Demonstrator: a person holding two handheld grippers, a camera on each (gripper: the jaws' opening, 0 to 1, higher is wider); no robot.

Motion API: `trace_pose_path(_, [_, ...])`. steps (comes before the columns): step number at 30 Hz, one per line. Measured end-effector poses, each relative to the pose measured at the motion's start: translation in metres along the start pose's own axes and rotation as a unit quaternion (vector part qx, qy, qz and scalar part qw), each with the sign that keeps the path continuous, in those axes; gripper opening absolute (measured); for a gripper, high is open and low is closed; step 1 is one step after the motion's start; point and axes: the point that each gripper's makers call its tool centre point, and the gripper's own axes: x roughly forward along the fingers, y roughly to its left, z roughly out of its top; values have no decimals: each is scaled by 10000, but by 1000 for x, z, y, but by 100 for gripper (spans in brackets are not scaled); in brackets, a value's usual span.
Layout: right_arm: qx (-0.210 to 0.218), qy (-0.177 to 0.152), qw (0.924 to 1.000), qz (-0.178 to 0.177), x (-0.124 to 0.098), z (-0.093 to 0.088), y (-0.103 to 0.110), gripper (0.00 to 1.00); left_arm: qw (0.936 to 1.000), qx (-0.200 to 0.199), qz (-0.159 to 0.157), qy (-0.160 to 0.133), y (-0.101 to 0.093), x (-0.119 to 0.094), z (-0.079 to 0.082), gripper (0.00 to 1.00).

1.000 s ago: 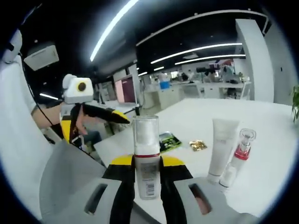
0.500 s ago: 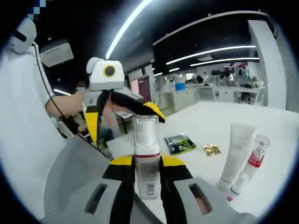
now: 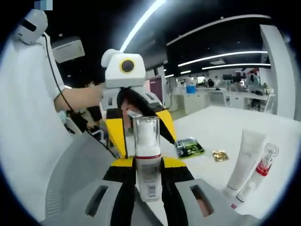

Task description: Arrange the skincare products in the storage area until every visible bottle or jar stands upright without overlapping.

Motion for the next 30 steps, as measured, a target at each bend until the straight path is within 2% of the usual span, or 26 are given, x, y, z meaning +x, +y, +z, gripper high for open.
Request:
trace_pose_path(5, [6, -48, 10000, 84, 1, 2, 3, 19, 10000, 59, -44, 13, -2, 1, 2, 20])
trace_pose_path(14, [190, 13, 9998, 78, 1, 0, 0, 20, 9997, 191, 131, 62, 3, 6, 4, 22])
trace_pose_path(17, [253, 68, 9996, -76, -1, -2, -5, 21, 9993, 220, 263, 133, 7, 9, 5, 21])
trace_pose_path(20, [449, 27, 9984, -346, -3, -2, -15, 22, 9990, 172, 400, 135, 15, 10, 7, 21])
trace_pose_path(24, [472, 56, 9964, -702, -6, -3, -27, 23, 9982, 96, 585, 108, 27, 14, 11, 21])
trace_pose_path(26, [217, 128, 9941, -1052, -9, -3, -38, 23, 9974, 0, 721, 42, 37, 17, 12, 21])
trace_pose_path(30, [76, 481, 9871, -1523, -13, -13, -51, 24, 9962, -227, 845, -17, 50, 29, 14, 21])
